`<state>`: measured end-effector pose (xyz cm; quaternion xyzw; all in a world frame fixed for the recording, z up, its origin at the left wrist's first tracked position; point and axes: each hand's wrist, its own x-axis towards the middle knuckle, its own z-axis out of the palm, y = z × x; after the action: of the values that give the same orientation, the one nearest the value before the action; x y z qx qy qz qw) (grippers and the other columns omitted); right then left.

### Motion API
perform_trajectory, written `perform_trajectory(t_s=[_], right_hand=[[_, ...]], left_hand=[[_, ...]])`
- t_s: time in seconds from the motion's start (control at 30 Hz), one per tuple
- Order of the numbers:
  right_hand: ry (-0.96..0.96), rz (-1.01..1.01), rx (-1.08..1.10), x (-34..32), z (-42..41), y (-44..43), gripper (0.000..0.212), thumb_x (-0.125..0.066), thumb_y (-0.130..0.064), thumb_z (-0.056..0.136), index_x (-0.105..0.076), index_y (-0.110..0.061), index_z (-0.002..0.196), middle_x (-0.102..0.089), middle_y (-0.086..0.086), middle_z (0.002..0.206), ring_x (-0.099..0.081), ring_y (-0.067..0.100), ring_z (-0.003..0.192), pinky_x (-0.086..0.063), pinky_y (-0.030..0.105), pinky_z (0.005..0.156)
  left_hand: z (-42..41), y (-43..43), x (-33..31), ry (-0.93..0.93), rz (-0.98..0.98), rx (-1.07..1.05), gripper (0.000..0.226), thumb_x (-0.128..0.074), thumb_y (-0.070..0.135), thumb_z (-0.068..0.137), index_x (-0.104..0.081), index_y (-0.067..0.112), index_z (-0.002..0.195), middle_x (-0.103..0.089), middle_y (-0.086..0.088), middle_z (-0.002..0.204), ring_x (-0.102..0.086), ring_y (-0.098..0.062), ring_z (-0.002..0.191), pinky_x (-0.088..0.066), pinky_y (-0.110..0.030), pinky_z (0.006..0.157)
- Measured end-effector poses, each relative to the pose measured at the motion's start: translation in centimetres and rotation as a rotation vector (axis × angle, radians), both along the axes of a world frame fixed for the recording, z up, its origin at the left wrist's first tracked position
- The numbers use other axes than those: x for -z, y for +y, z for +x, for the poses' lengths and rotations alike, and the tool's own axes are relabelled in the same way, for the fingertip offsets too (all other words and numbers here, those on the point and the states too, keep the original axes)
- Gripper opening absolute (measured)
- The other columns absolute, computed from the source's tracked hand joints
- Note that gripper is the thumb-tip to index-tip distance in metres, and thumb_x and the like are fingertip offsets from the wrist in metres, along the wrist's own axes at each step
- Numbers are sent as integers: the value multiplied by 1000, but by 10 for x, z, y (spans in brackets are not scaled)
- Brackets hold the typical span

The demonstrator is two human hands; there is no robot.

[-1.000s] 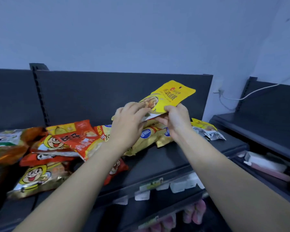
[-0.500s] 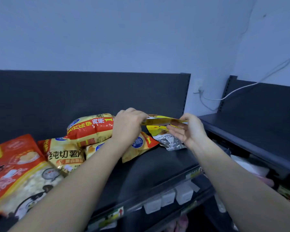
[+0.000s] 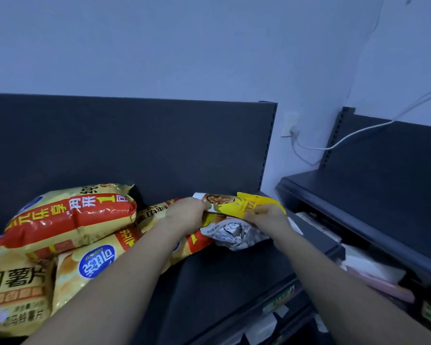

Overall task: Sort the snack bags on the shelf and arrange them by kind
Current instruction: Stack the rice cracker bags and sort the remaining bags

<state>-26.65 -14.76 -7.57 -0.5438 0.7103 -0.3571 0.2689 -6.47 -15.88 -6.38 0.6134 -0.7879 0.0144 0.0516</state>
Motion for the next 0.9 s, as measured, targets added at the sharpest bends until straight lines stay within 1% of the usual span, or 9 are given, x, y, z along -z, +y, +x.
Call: perform_trajectory(t_s=[0.07,0.13,0.17,0.27,0.37,0.57,0.67,0.77,0.9], right_hand=[[358,103,-18,4,-3,-6,33,-62,-51,83,-72,-27,104,-58,8,121,-48,30,119,-43,38,92],[535,134,-16,-2,-5,-10,40,-54,-57,87,-67,-36,118,-43,7,138,-31,31,133,-37,38,103],[570,116,-24,-5,-5,-11,38,-53,-56,88,-67,-36,117,-43,4,139,-32,30,133,-36,38,104],[574,29,-67,-10,-2,-12,28,-55,-44,88,-75,-27,95,-66,0,111,-55,26,112,-43,33,89],[598,-88,-107,-13,-1,-7,27,-54,-41,90,-74,-23,90,-69,1,96,-59,26,100,-44,32,85],[579,-244,-294,-30,8,11,35,-56,-41,92,-66,-25,121,-67,1,117,-54,25,119,-42,37,97],[603,-336,-402,-35,22,24,38,-58,-41,91,-64,-25,125,-64,1,125,-49,25,124,-41,37,97],[593,-393,-505,-43,44,43,39,-60,-40,89,-63,-25,125,-62,1,125,-47,25,124,-39,37,98],[630,-527,-626,-59,75,74,41,-59,-38,90,-59,-25,129,-59,0,130,-47,25,124,-38,37,99]], left_hand=[[-1,-6,3,-25,62,12,66,-41,2,90,-38,38,145,-53,-9,136,-56,-30,114,-49,-34,75],[0,-11,0,-36,81,12,67,-39,2,90,-35,38,147,-48,-9,141,-53,-30,119,-49,-34,80],[0,-12,-1,-38,95,10,67,-38,3,90,-34,37,147,-46,-9,143,-52,-30,120,-48,-33,81],[-2,-11,-3,-15,112,-3,62,-40,6,91,-38,35,146,-47,-7,143,-51,-29,122,-47,-33,85],[0,-4,-6,6,85,-54,49,-42,13,94,-49,33,139,-55,-4,132,-56,-26,112,-52,-36,86],[5,34,-30,-37,-149,-158,22,-50,13,87,-65,18,102,-65,-2,105,-61,-25,96,-55,-39,77],[10,66,-43,-133,-277,-194,23,-49,9,86,-64,15,103,-63,-3,106,-59,-24,99,-46,-32,72],[19,102,-55,-211,-359,-261,12,-50,8,87,-57,16,90,-62,-3,103,-56,-23,100,-39,-31,69],[43,147,-66,-272,-393,-352,17,-48,9,87,-61,18,96,-64,0,105,-55,-22,107,-36,-30,68]])
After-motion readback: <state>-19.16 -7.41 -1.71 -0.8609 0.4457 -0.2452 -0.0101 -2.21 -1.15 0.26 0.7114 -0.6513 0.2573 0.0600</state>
